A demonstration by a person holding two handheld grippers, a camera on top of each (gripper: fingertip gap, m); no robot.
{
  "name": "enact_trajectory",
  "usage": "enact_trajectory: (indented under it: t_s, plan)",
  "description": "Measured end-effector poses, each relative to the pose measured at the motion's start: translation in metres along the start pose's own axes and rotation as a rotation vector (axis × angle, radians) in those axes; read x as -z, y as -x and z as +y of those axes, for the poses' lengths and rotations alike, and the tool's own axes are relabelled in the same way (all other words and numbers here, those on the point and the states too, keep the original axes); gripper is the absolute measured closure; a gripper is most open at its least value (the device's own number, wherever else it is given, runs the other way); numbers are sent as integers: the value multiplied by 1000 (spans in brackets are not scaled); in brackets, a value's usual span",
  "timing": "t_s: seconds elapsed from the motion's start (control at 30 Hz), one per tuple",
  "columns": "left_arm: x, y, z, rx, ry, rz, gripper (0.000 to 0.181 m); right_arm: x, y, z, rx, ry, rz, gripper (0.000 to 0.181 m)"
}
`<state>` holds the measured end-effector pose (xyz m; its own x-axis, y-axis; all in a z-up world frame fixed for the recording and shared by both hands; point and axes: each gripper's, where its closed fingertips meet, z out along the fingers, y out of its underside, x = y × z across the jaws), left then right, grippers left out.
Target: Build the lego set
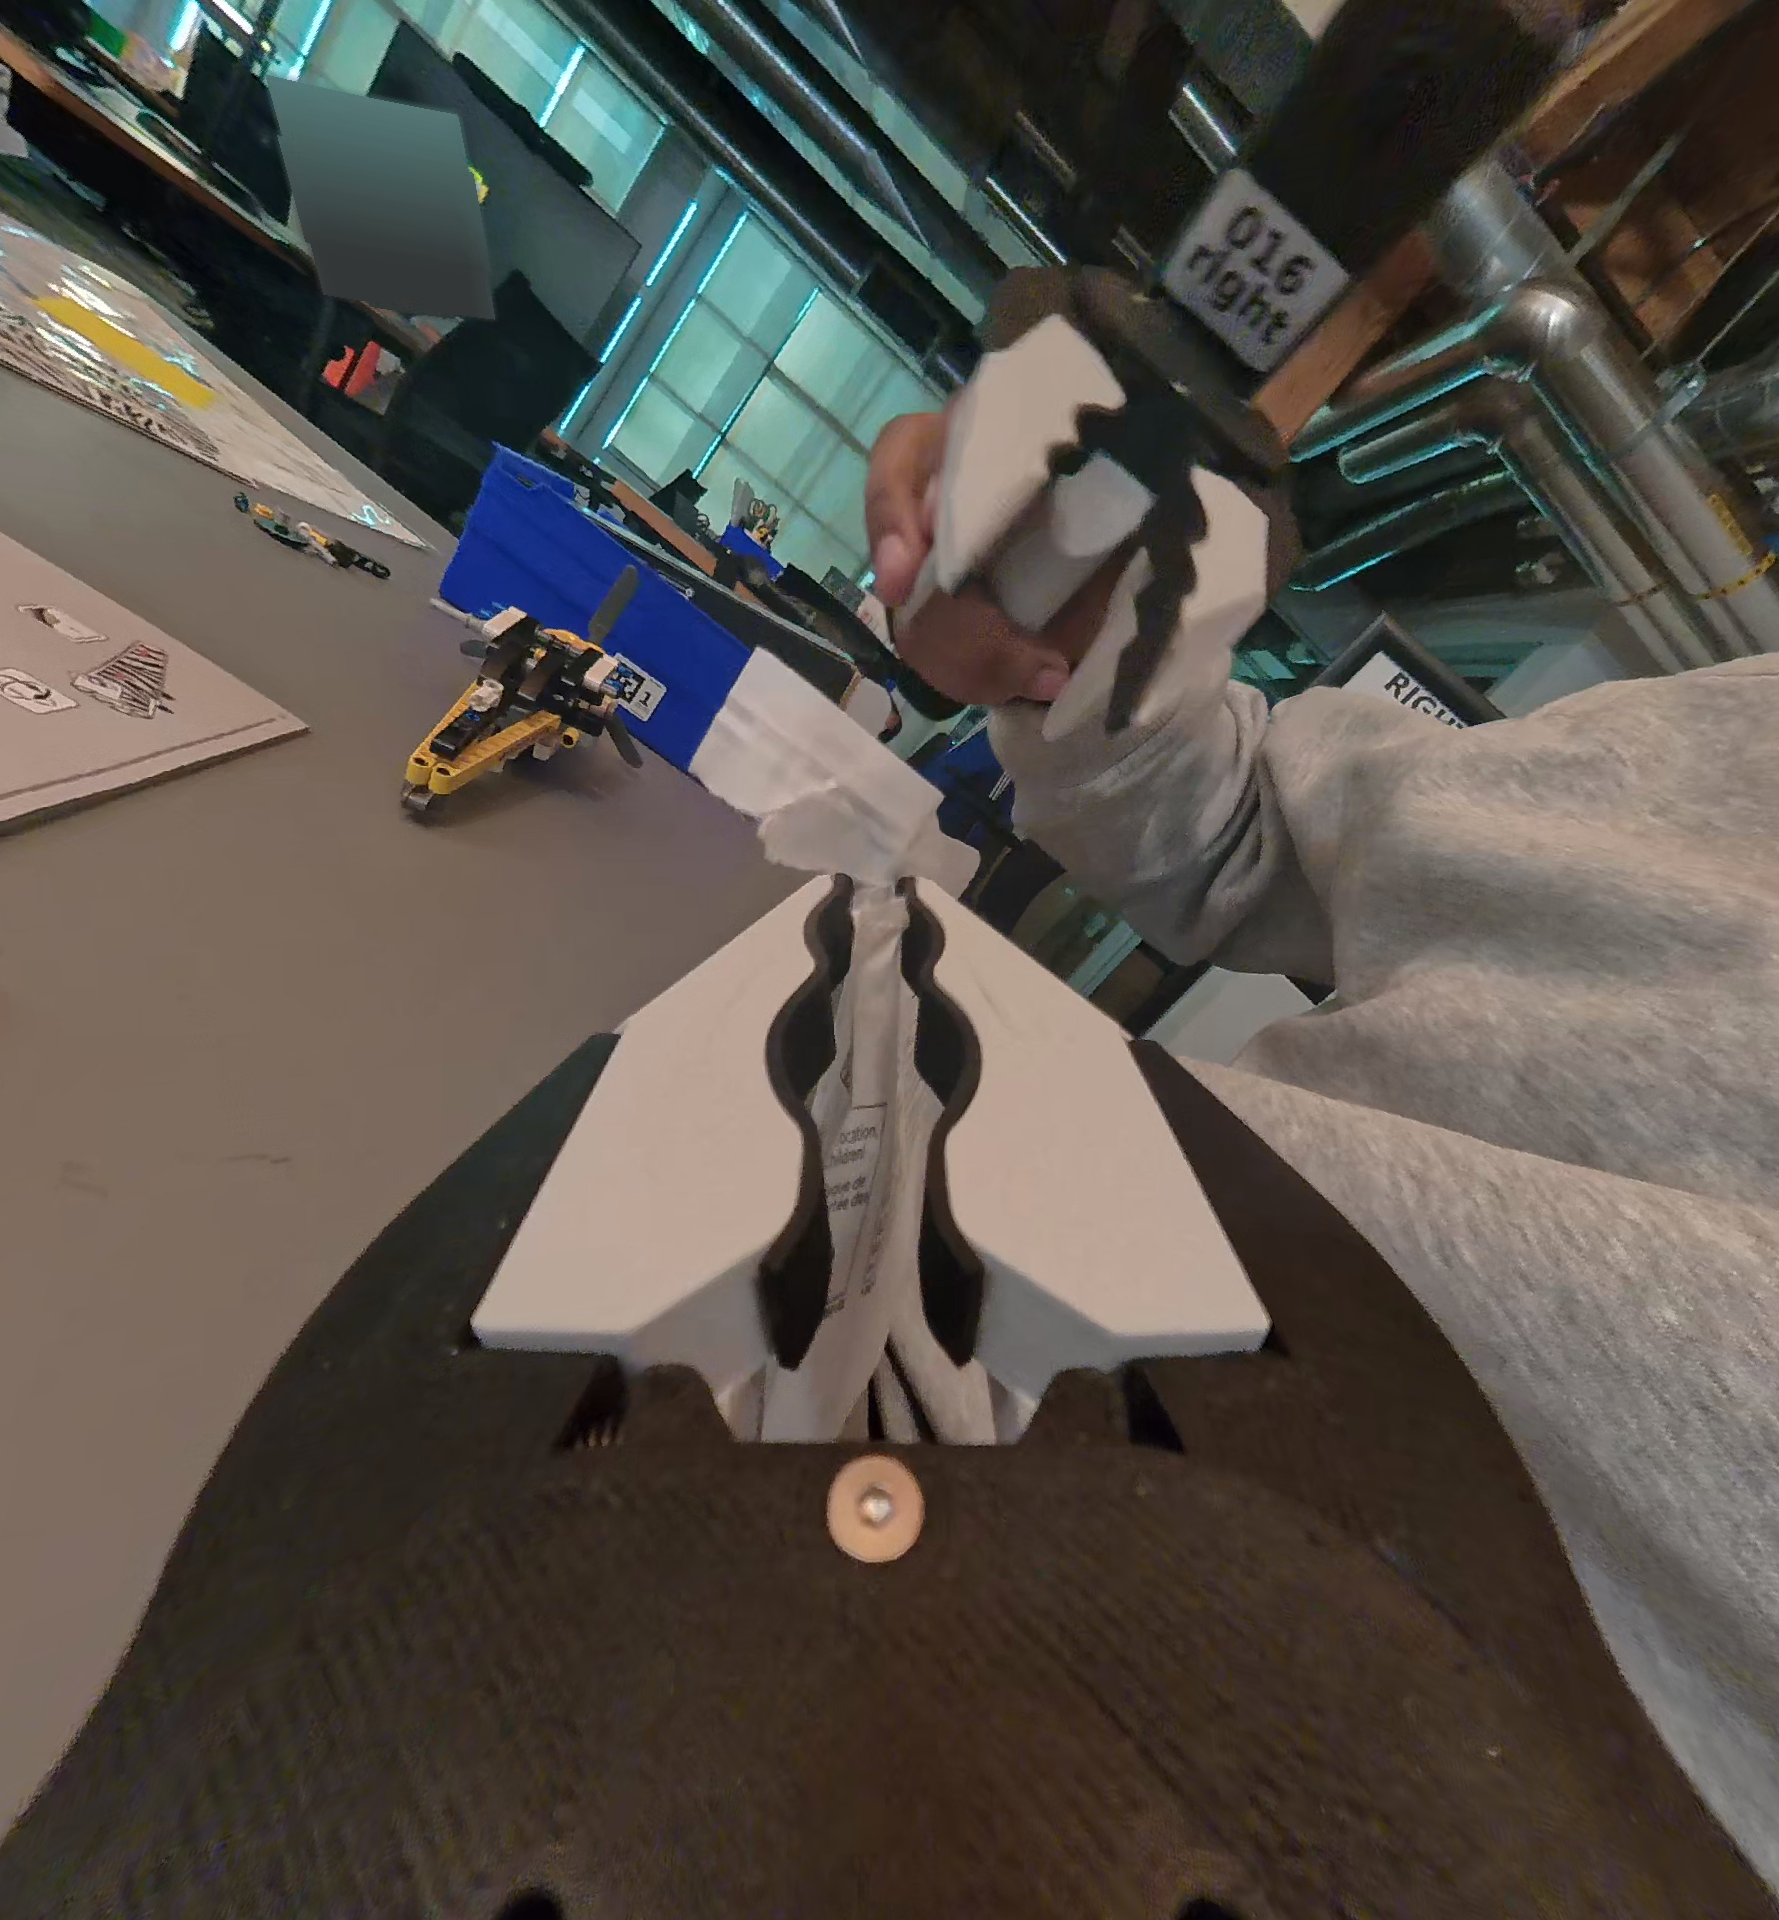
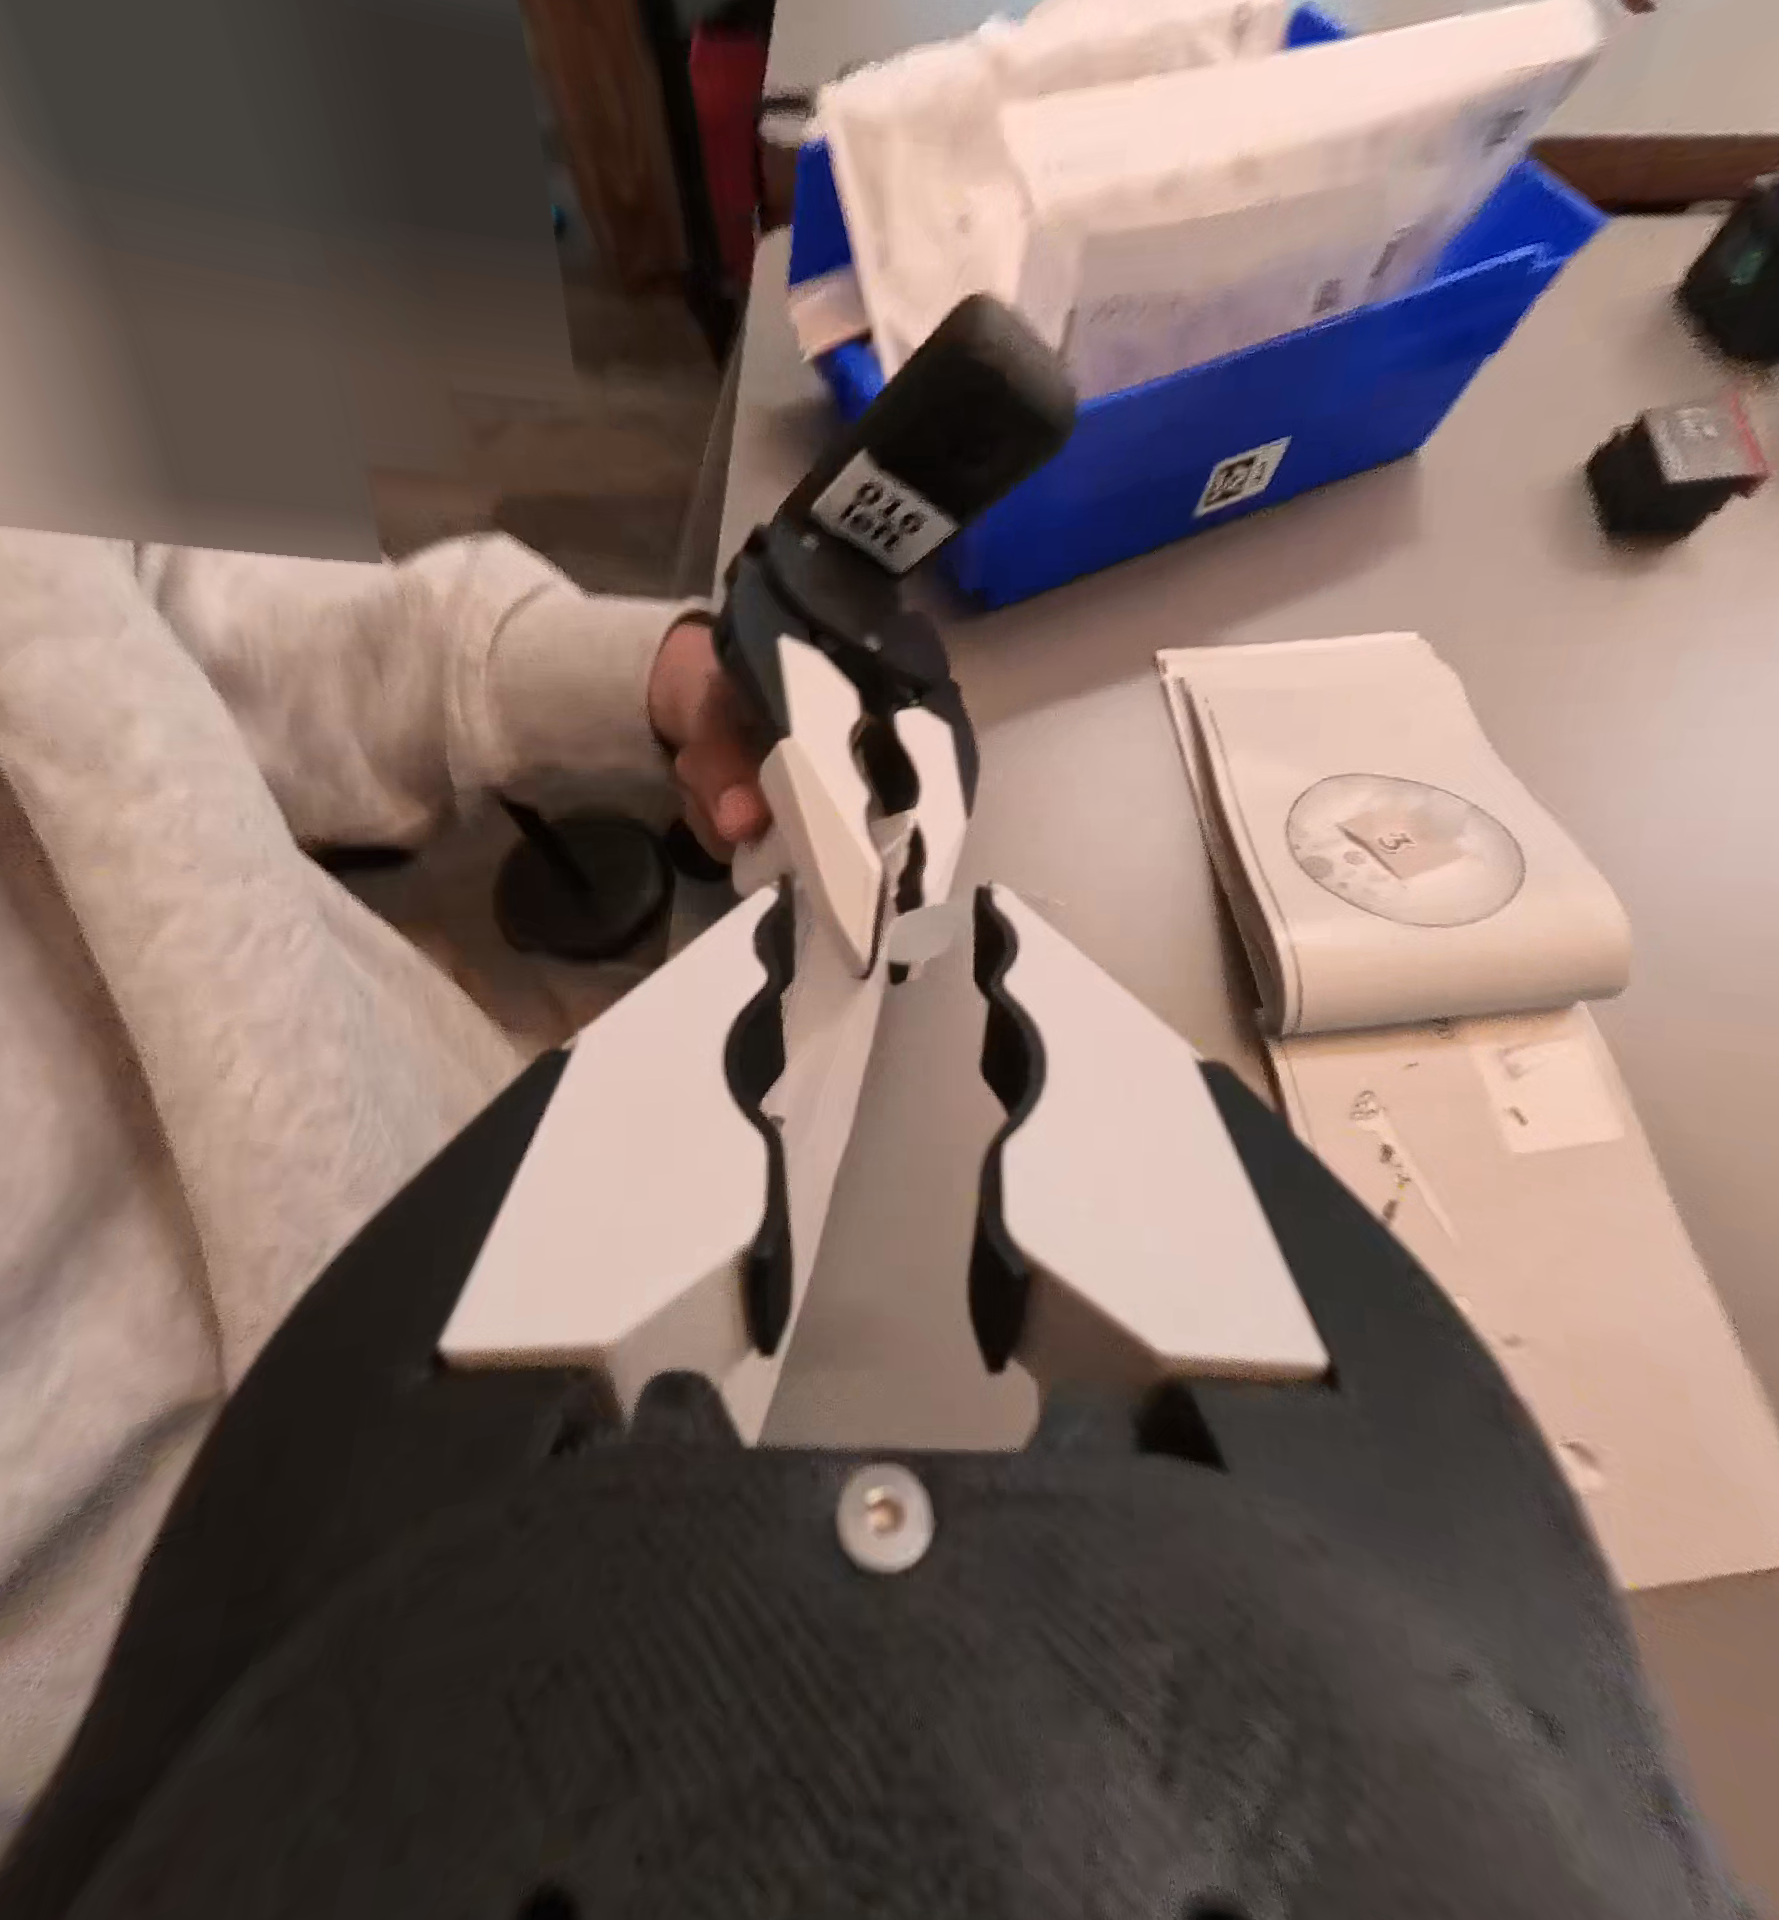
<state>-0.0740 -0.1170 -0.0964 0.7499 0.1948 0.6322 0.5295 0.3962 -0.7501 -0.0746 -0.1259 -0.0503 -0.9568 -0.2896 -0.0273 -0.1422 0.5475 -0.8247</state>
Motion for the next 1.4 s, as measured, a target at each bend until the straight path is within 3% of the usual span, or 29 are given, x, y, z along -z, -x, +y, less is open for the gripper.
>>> enact_trajectory:
  t_s: [0.13, 0.27, 0.63, 0.8, 1.07, 1.3, 1.4]
  plan:
    - [-1, 2, 4, -8, 26, -15, 171, -18, 12, 14, 130, 154, -12, 149]
    - [-3, 0, 15, -25, 87, -13, 155, -33, 14, 18, 195, 183, -65, 149]
    - [3, 16, 32, -39, 199, -104, 150, -65, 13, 32, 236, 418, -267, 148]
    - [2, 14, 37, -36, 228, -92, 157, -69, 12, 38, 276, 595, -338, 144]
    - [3, 13, 40, -30, 242, -80, 151, -59, 24, 60, 248, 859, -515, 145]
    - [6, 10, 37, -32, 231, -61, 153, -64, 21, 36, 274, 756, -494, 143]
    - [4, 8, 38, -36, 236, -51, 153, -63, 21, 46, 289, 810, -508, 138]
